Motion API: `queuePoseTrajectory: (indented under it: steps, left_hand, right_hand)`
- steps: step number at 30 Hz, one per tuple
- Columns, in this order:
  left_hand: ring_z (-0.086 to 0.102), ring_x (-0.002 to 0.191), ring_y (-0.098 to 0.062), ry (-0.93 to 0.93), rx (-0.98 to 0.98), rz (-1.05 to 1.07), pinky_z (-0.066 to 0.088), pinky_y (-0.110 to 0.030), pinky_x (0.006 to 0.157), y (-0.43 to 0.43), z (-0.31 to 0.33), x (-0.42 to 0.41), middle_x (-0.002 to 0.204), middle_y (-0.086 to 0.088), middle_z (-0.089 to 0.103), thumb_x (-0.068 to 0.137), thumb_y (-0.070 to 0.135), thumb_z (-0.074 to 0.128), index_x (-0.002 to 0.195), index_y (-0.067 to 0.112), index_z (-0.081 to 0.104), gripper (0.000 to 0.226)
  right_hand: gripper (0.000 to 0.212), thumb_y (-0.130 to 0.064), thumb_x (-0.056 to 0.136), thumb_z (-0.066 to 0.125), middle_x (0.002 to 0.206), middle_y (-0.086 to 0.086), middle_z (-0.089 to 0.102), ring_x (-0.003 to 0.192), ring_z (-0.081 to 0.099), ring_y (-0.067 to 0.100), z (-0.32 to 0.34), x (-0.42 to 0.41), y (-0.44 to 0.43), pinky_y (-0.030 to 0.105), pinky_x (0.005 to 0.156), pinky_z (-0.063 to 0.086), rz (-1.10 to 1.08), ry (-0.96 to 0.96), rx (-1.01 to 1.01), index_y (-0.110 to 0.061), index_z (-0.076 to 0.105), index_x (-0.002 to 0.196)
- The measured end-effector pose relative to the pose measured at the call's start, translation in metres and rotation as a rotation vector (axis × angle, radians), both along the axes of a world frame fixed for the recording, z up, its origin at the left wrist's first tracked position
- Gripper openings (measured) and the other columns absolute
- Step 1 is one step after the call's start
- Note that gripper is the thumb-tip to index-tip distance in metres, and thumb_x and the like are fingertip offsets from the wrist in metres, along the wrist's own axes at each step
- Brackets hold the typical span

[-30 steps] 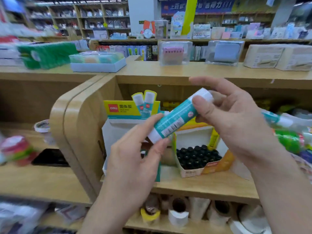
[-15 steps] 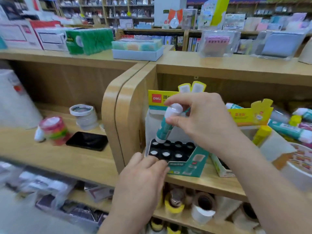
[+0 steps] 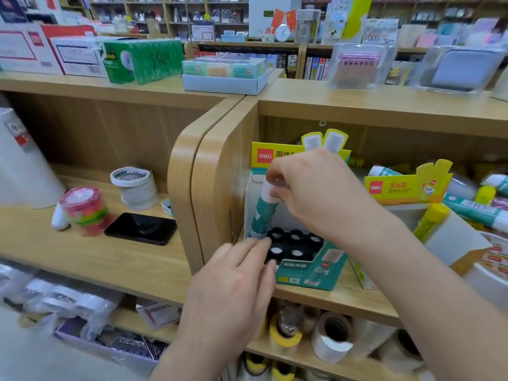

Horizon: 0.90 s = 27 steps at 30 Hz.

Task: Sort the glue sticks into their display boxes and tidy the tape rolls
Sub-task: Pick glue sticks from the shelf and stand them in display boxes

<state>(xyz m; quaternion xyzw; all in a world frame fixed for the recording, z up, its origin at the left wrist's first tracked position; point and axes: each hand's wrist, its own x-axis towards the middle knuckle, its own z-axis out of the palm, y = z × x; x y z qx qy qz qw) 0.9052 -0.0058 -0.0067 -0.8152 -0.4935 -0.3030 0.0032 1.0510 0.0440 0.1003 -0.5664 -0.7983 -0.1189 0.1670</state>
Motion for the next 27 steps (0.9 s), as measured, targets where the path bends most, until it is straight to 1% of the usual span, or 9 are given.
queuePoseTrajectory:
  steps: [5, 10, 13, 15, 18, 20, 22, 26, 27]
  left_hand:
    - [0.056, 0.113, -0.017, -0.040, 0.068, 0.024, 0.045, -0.024, 0.095, 0.007, 0.016, 0.006, 0.138, -0.006, 0.053, 0.093, 0.024, 0.037, 0.138, 0.007, 0.049, 0.050]
    - [0.052, 0.123, -0.022, -0.007, 0.091, 0.041, 0.037, -0.023, 0.101, 0.017, 0.035, 0.013, 0.143, -0.013, 0.047, 0.086, 0.014, 0.044, 0.143, 0.000, 0.035, 0.060]
    - [0.061, 0.113, -0.024, 0.083, 0.074, 0.057, 0.050, -0.030, 0.089, 0.020, 0.041, 0.013, 0.140, -0.015, 0.050, 0.076, 0.005, 0.063, 0.142, -0.002, 0.036, 0.073]
    - [0.068, 0.091, -0.020, 0.173, 0.034, 0.092, 0.055, -0.028, 0.070, 0.019, 0.046, 0.013, 0.143, -0.014, 0.048, 0.070, 0.007, 0.071, 0.143, -0.001, 0.036, 0.081]
    - [0.050, 0.048, -0.013, 0.357, 0.052, 0.183, 0.035, -0.023, 0.042, 0.019, 0.046, 0.016, 0.151, -0.008, 0.039, 0.074, 0.022, 0.075, 0.148, 0.006, 0.031, 0.088]
    - [0.047, 0.039, -0.015, 0.414, 0.073, 0.230, 0.024, -0.021, 0.041, 0.019, 0.047, 0.015, 0.144, -0.006, 0.048, 0.069, 0.025, 0.079, 0.143, 0.008, 0.042, 0.085]
    - [0.056, 0.043, -0.016, 0.415, 0.083, 0.232, 0.023, -0.021, 0.042, 0.018, 0.055, 0.016, 0.139, -0.004, 0.054, 0.067, 0.028, 0.081, 0.139, 0.009, 0.048, 0.081]
    - [0.064, 0.084, -0.013, 0.372, 0.064, 0.213, 0.033, -0.022, 0.054, 0.016, 0.055, 0.020, 0.160, 0.005, 0.011, 0.092, 0.032, 0.051, 0.153, 0.019, 0.006, 0.077]
    - [0.063, 0.087, -0.013, 0.320, 0.068, 0.211, 0.034, -0.022, 0.055, 0.016, 0.055, 0.021, 0.159, 0.005, 0.011, 0.092, 0.031, 0.048, 0.153, 0.019, 0.008, 0.074]
  right_hand:
    - [0.028, -0.005, 0.088, 0.056, 0.113, 0.002, 0.065, 0.107, 0.058, 0.023, 0.000, 0.006, 0.003, 0.041, 0.086, 0.052, 0.080, 0.049, -0.138, -0.018, 0.071, 0.107]
    - [0.039, -0.004, 0.084, 0.052, 0.114, 0.001, 0.064, 0.108, 0.058, 0.023, -0.004, 0.005, 0.002, 0.042, 0.085, 0.053, 0.154, 0.099, -0.174, -0.023, 0.066, 0.115]
    - [0.042, -0.002, 0.084, 0.045, 0.115, 0.001, 0.066, 0.107, 0.059, 0.023, -0.001, 0.011, 0.001, 0.043, 0.085, 0.052, 0.136, 0.141, -0.197, -0.021, 0.060, 0.119]
    - [0.040, 0.000, 0.084, 0.043, 0.117, 0.004, 0.065, 0.110, 0.058, 0.023, 0.000, 0.016, -0.001, 0.044, 0.087, 0.051, 0.147, 0.203, -0.265, -0.019, 0.051, 0.119]
    - [0.036, 0.001, 0.090, 0.042, 0.132, 0.000, 0.060, 0.123, 0.053, 0.008, 0.001, 0.020, -0.004, 0.030, 0.095, 0.048, 0.180, 0.349, -0.401, -0.023, 0.038, 0.117]
    - [0.032, -0.008, 0.095, 0.046, 0.130, -0.009, 0.060, 0.109, 0.054, -0.010, 0.000, 0.026, -0.010, 0.012, 0.085, 0.044, 0.184, 0.423, -0.366, -0.029, 0.040, 0.119]
    - [0.024, -0.027, 0.096, 0.051, 0.121, -0.016, 0.060, 0.098, 0.052, -0.012, -0.003, 0.039, -0.022, 0.008, 0.080, 0.040, 0.139, 0.461, -0.237, -0.036, 0.048, 0.118]
    - [0.045, -0.071, 0.074, 0.050, 0.115, -0.026, 0.054, 0.112, 0.046, -0.007, -0.017, 0.076, -0.057, 0.019, 0.088, 0.041, 0.028, 0.431, -0.181, -0.049, 0.054, 0.114]
    - [0.052, -0.074, 0.070, 0.050, 0.117, -0.029, 0.054, 0.115, 0.044, -0.008, -0.022, 0.080, -0.063, 0.018, 0.091, 0.041, 0.034, 0.429, -0.179, -0.048, 0.055, 0.116]
